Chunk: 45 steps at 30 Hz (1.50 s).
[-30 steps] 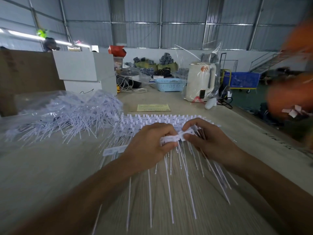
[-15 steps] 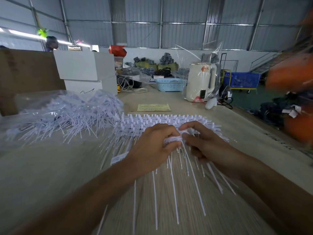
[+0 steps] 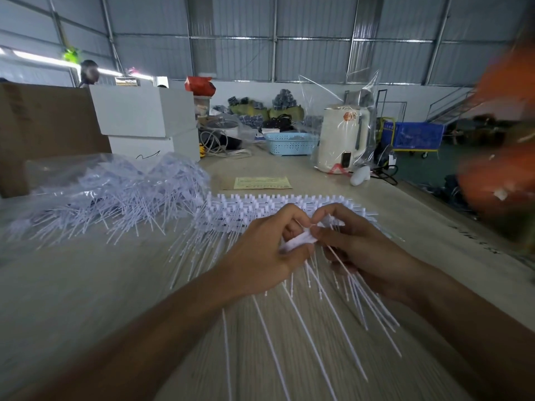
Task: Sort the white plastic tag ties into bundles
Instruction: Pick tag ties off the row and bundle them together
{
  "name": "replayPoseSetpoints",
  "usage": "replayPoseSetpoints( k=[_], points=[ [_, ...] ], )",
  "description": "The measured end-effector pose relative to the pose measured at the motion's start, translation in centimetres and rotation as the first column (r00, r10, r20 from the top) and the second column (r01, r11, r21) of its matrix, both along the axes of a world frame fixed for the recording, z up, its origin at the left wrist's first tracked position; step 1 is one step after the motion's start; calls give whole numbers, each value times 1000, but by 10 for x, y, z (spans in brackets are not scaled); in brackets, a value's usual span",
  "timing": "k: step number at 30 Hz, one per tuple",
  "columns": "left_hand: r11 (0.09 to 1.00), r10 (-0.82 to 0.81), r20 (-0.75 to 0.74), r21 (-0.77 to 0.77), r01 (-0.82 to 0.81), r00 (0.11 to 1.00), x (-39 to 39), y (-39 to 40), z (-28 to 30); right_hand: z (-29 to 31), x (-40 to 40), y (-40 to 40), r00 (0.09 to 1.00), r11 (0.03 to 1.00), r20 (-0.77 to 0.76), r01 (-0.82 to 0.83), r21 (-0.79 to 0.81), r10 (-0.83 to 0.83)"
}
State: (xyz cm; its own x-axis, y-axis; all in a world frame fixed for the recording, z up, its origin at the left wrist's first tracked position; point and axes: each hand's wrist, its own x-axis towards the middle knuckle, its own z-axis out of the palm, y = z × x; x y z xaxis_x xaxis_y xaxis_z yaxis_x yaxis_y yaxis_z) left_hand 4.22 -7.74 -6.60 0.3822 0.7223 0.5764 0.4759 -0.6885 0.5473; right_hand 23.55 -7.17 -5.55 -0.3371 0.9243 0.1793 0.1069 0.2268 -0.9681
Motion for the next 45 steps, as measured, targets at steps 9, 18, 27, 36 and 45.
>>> replayPoseSetpoints(
  k=[9, 18, 27, 36, 45],
  points=[
    [988, 5, -29, -156, -9, 1000, -1, 2, -4, 2, 4, 2, 996, 998, -81, -38, -50, 34],
    [996, -18, 27, -88, 20, 999, -2, 3, -2, 14, 6, -1, 994, 1000, -108, 25, -6, -25],
    [997, 39, 112, -76, -31, 993, -2, 4, 0, 9, 7, 1, 984, 995, -153, 99, 11, -96],
    [997, 27, 43, 71, -30, 999, 1, 0, 2, 9, 3, 0, 980, 979, -108, 152, -134, -167],
    [993, 20, 32, 114, -23, 999, -3, 3, 5, 10, 3, -5, 996, 985, -70, -69, -157, 59]
  ],
)
